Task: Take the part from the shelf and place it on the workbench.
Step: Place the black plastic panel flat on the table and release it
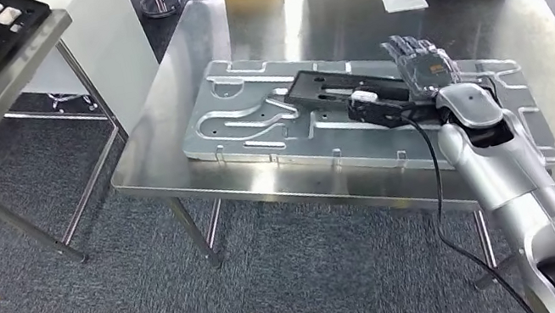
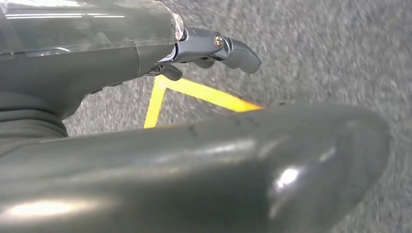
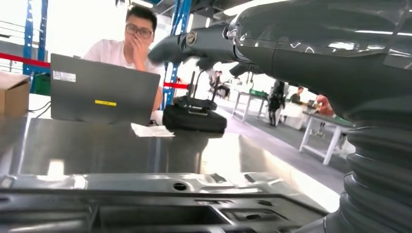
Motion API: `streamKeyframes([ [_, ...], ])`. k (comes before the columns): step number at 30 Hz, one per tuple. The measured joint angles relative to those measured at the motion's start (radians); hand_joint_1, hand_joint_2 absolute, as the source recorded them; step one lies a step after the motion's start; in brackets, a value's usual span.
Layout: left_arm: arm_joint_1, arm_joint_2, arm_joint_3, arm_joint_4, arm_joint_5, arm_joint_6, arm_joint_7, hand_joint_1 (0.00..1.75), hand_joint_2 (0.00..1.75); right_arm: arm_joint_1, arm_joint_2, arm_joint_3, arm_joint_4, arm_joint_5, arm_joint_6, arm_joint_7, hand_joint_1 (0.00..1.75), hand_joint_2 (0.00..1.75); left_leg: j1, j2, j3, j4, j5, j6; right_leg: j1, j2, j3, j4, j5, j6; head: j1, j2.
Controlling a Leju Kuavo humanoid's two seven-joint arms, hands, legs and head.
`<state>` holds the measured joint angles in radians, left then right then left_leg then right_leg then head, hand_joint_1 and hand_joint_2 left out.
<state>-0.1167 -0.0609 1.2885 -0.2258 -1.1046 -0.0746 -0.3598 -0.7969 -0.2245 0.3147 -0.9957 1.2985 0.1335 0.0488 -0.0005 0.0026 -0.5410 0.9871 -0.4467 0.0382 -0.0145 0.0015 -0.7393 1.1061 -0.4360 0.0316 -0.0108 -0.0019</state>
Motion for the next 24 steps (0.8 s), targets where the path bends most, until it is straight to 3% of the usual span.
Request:
streamKeyframes([
  [1, 0.0, 0.0, 0.0, 0.0, 0.0, 0.0, 0.0, 0.0, 0.0, 0.001, -0.002, 0.0, 0.0, 0.0, 0.0, 0.0, 0.0, 1.75, 0.0, 0.001, -0.016, 0.0, 0.012, 0.003, 0.0, 0.0, -0.016, 0.068, -0.055, 0.003, 0.002, 0.0],
  [2, 0.001, 0.0, 0.0, 0.0, 0.0, -0.001, 0.0, 0.0, 0.0, 0.004, -0.003, -0.001, 0.0, 0.0, 0.001, 0.0, 0.0, 1.75, 0.0, 0.001, -0.033, 0.001, 0.024, 0.003, -0.001, -0.001, -0.027, 0.135, -0.091, 0.007, 0.002, 0.0],
  [3, 0.001, -0.001, 0.0, 0.0, 0.0, -0.002, 0.0, 0.0, 0.0, 0.007, -0.003, -0.001, 0.0, 0.0, 0.001, 0.0, 0.0, 1.75, 0.0, 0.002, -0.049, 0.002, 0.035, 0.002, -0.001, -0.001, -0.028, 0.182, -0.103, 0.01, 0.002, 0.0],
  [4, 0.001, -0.001, 0.0, 0.0, 0.001, -0.002, 0.0, 0.0, 0.0, 0.011, -0.003, -0.001, 0.0, 0.0, 0.001, 0.0, 0.0, 1.75, 0.0, 0.002, -0.065, 0.004, 0.046, 0.0, -0.002, -0.001, -0.014, 0.2, -0.093, 0.012, 0.002, 0.0],
  [5, 0.001, -0.002, 0.0, 0.0, 0.001, -0.003, 0.0, 0.0, 0.0, 0.013, -0.003, -0.001, 0.0, 0.0, 0.0, 0.0, 0.0, 1.75, 0.001, 0.003, -0.08, 0.007, 0.056, -0.002, -0.002, -0.001, 0.018, 0.182, -0.069, 0.013, 0.002, 0.0],
  [6, 0.001, -0.003, 0.0, 0.0, 0.001, -0.004, 0.0, 0.0, 0.0, 0.014, -0.003, -0.001, -0.001, 0.0, 0.0, 0.0, 0.0, 1.75, 0.001, 0.003, -0.094, 0.011, 0.064, -0.005, -0.003, -0.001, 0.067, 0.131, -0.047, 0.013, 0.002, 0.0],
  [8, 0.0, -0.005, 0.0, 0.0, 0.002, -0.005, 0.0, 0.0, 0.0, 0.012, -0.003, -0.003, -0.007, 0.0, -0.001, 0.0, 0.0, 1.75, -0.001, 0.002, -0.116, 0.022, 0.078, -0.015, -0.001, 0.0, 0.176, -0.012, -0.052, 0.005, 0.002, 0.0],
  [9, 0.0, -0.005, 0.0, 0.0, 0.002, -0.005, -0.001, 0.0, 0.0, 0.012, -0.003, -0.005, -0.01, 0.0, -0.001, 0.0, 0.0, 1.75, -0.002, 0.002, -0.122, 0.026, 0.085, -0.02, 0.001, 0.0, 0.21, -0.063, -0.065, 0.0, 0.002, 0.0],
  [10, 0.0, -0.006, 0.0, 0.0, 0.002, -0.005, -0.001, 0.0, 0.0, 0.012, -0.003, -0.006, -0.013, 0.0, -0.002, 0.0, 0.0, 1.75, -0.003, 0.002, -0.126, 0.027, 0.092, -0.025, 0.004, 0.0, 0.224, -0.09, -0.076, -0.007, 0.002, 0.0],
  [12, 0.001, -0.006, 0.0, 0.0, 0.003, -0.005, -0.001, 0.0, 0.0, 0.015, -0.003, -0.007, -0.014, 0.0, -0.002, 0.001, 0.0, 1.75, -0.003, 0.0, -0.131, 0.025, 0.104, -0.036, 0.002, -0.002, 0.213, -0.094, -0.064, -0.021, 0.004, 0.0],
  [13, 0.002, -0.006, 0.0, 0.0, 0.004, -0.005, 0.0, 0.0, 0.0, 0.016, -0.003, -0.008, -0.014, 0.0, -0.002, 0.001, 0.0, 1.75, -0.003, -0.001, -0.14, 0.035, 0.091, -0.042, 0.0, -0.004, 0.204, -0.095, -0.053, -0.03, 0.003, 0.0],
  [14, 0.003, -0.006, 0.0, 0.0, 0.005, -0.005, 0.0, 0.0, 0.0, 0.017, -0.003, -0.008, -0.014, 0.0, -0.002, 0.002, 0.0, 1.75, -0.002, -0.002, -0.153, 0.062, 0.058, -0.048, -0.002, -0.005, 0.192, -0.097, -0.041, -0.038, 0.001, 0.0],
  [17, 0.003, -0.006, 0.0, 0.0, 0.005, -0.005, 0.0, 0.0, 0.0, 0.022, -0.002, -0.009, -0.015, 0.0, -0.003, 0.002, 0.0, 1.75, 0.005, -0.003, -0.203, 0.242, -0.085, -0.063, 0.0, -0.007, 0.151, -0.096, -0.007, -0.048, -0.004, 0.0],
  [18, 0.003, -0.007, 0.0, 0.0, 0.005, -0.006, 0.0, 0.0, 0.0, 0.025, -0.003, -0.01, -0.015, 0.0, -0.003, 0.002, 0.0, 1.75, 0.007, -0.002, -0.208, 0.296, -0.103, -0.065, 0.001, -0.007, 0.136, -0.094, 0.004, -0.048, -0.003, 0.0],
  [19, 0.003, -0.008, 0.0, 0.0, 0.005, -0.006, 0.0, 0.0, 0.0, 0.028, -0.003, -0.012, -0.015, 0.0, -0.004, 0.002, 0.0, 1.75, 0.007, -0.002, -0.199, 0.321, -0.098, -0.066, 0.002, -0.007, 0.12, -0.092, 0.015, -0.047, -0.003, 0.0],
  [20, 0.003, -0.008, 0.0, 0.0, 0.005, -0.006, 0.0, 0.0, 0.0, 0.031, -0.003, -0.015, -0.016, 0.0, -0.004, 0.002, 0.0, 1.75, 0.007, -0.003, -0.172, 0.309, -0.077, -0.063, 0.003, -0.006, 0.105, -0.089, 0.025, -0.045, -0.003, 0.0],
  [22, 0.0, -0.008, 0.0, 0.0, 0.005, -0.006, 0.0, 0.0, 0.0, 0.039, -0.004, -0.023, -0.022, 0.0, -0.005, 0.003, 0.0, 1.75, 0.005, -0.003, -0.071, 0.191, -0.042, -0.052, 0.005, -0.005, 0.078, -0.085, 0.044, -0.041, -0.004, 0.0],
  [24, -0.002, -0.007, 0.0, 0.0, 0.005, -0.006, -0.001, 0.0, 0.0, 0.045, -0.008, -0.031, -0.031, 0.0, -0.007, 0.004, 0.0, 1.75, -0.002, -0.004, 0.018, 0.059, -0.052, -0.039, 0.005, -0.006, 0.066, -0.086, 0.063, -0.031, -0.003, 0.0],
])
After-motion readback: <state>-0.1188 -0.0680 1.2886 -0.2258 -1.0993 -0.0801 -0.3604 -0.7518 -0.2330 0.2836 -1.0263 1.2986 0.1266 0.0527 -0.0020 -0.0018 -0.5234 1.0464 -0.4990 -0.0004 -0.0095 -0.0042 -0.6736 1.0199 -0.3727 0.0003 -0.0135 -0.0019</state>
